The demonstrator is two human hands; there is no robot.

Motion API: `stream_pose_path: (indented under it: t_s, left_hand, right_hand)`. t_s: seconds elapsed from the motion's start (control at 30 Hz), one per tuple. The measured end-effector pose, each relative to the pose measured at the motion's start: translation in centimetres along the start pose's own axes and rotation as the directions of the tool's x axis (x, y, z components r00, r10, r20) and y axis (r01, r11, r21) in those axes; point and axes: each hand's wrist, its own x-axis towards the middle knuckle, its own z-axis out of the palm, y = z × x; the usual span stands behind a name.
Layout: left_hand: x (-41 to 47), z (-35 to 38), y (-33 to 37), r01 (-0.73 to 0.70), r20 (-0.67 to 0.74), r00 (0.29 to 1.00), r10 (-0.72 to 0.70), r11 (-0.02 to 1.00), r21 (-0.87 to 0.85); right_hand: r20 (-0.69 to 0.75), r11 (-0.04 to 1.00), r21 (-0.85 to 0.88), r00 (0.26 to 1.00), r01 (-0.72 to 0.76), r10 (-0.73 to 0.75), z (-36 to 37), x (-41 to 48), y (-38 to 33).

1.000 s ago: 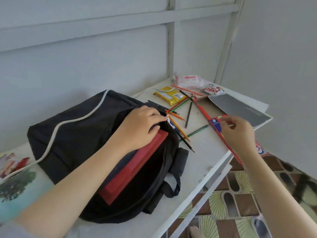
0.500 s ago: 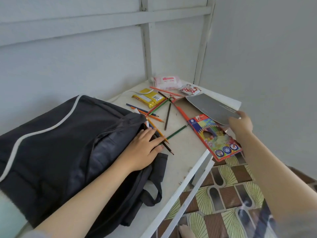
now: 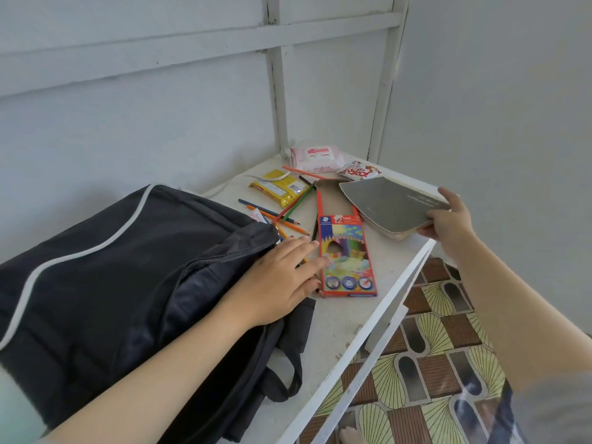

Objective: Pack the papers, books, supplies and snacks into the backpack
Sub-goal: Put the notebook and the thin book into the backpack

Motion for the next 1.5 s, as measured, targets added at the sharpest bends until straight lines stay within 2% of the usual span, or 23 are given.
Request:
stream_pose_path:
  t_s: [0.1,0.27,0.33,0.43,0.57,0.63,0.73,0.87,0.97,1.0,1.13,1.23,1.33,1.4,1.5]
  left_hand:
    - [0.3,-0.3,0.3,-0.045,-0.019,0.999,0.045,0.999,0.013]
    - [0.7,-1.7,0.1,-0.071,-0.121,0.991,0.061,0.994,-0.081]
    - [0.9,-2.7,-0.1,-0.03,-0.194,0.981,-0.008,0.981,-0.19]
    - [1.1,-4.1,-0.8,0.071,-0.305,0.929,-0.208,0.911,-0.406]
    - [1.2,-4.4,-3.3,0.131,-0.382,0.842,-0.382,0.831,-0.541]
    - [0.8,-4.3,-4.4,0.161,-0.34,0.802,-0.49,0.727,-0.668]
    - [0.3,-4.6,-5.1,0.175,-0.184,0.739,-0.648,0.448,-0.877]
    - [-0.5,-5.3,-5.7,0.123,-0.096,0.723,-0.684,0.264,-0.957]
    - [-0.5,-5.8,-6.0,0.064,0.004,0.734,-0.679,0.064,-0.996]
    - [-0.5,-5.9,-6.1,0.061,0.027,0.736,-0.676,0.026,-0.998]
    - [-0.8,-6.1,-6.3,0.061,-0.005,0.708,-0.706,0.069,-0.996]
    - [-1.5,-6.2,-6.5,0.054,-0.044,0.691,-0.721,0.113,-0.992]
    - [-2.1,-6.3,-6.6,0.098,-0.057,0.661,-0.748,0.162,-0.982]
    - [-2.5,-6.3,-6.3,0.135,-0.045,0.643,-0.764,0.171,-0.976]
    - [-3.9,-5.8,-4.6,0.193,-0.059,0.704,-0.708,0.271,-0.943]
  right_hand:
    - [-0.01,0.997,-0.006,0.997,0.078,-0.078,0.5,-0.2,-1.0]
    - [0.003,0.955,-0.012,0.955,0.296,-0.296,1.6,-1.9,-3.1]
    - [0.005,0.934,0.007,0.934,0.358,-0.358,1.9,-2.8,-3.8]
    - [0.0,0.91,0.119,0.916,0.397,-0.4,2.7,-4.3,-4.5]
    - [0.033,0.881,0.383,0.948,0.28,-0.316,4.0,-6.7,-4.6]
    - [0.095,0.847,0.494,0.956,0.196,-0.277,4.7,-8.0,-4.3]
    - [0.194,0.826,0.55,0.943,0.123,-0.27,6.3,-9.7,-3.5]
    - [0.3,0.834,0.551,0.927,0.024,-0.225,8.3,-11.4,-2.2]
    - [0.384,0.828,0.557,0.905,-0.068,-0.184,9.6,-12.6,-1.2]
    - [0.408,0.829,0.552,0.896,-0.088,-0.176,10.0,-12.9,-0.9]
    - [0.5,0.83,0.542,0.845,-0.134,-0.19,11.2,-14.1,-0.3]
    - [0.602,0.859,0.488,0.772,-0.153,-0.204,11.2,-14.6,-0.3]
    - [0.69,0.901,0.395,0.705,-0.18,-0.162,11.4,-15.1,0.0]
    - [0.702,0.873,0.425,0.697,-0.239,-0.15,11.6,-15.4,0.3]
    - [0.692,0.817,0.478,0.71,-0.321,-0.126,11.7,-15.8,0.7]
